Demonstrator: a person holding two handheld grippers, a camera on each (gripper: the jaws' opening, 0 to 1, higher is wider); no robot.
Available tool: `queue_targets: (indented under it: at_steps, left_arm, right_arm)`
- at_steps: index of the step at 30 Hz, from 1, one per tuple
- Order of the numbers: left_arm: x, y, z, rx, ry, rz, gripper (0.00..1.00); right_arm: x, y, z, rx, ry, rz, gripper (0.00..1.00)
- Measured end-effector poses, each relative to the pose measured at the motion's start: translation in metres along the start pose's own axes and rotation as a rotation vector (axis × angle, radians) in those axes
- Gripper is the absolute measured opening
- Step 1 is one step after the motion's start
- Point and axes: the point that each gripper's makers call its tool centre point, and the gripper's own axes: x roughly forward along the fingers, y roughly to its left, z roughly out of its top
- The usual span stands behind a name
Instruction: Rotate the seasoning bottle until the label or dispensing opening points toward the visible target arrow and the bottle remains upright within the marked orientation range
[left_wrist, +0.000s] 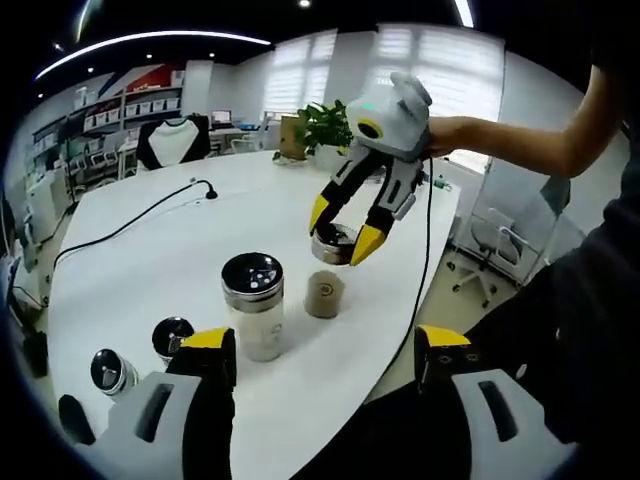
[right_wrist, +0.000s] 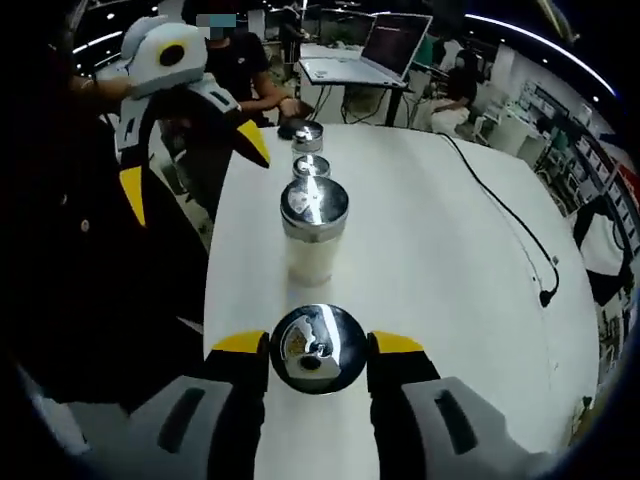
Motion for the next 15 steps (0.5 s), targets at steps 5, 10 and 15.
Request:
queue_targets:
  at_steps: [5, 10, 15]
  left_arm:
    - [0.0, 0.001, -0.002, -0.006, 0.004, 0.007, 0.77]
    - [-0.001, 0.002, -0.002, -0.011, 0.0, 0.01, 0.77]
    - [-0.002, 0.002, -0.005, -0.01, 0.008, 0.01, 0.77]
  right_arm:
    - [-0.004, -0.007, -0.013, 0.079, 0.01, -0.044, 0.4]
    - [-0.007, -0.01, -0.018, 0.096, 0.022, -0.06, 0.4]
    - [-0.009, -0.015, -0.022, 0.106, 0.029, -0.076, 0.4]
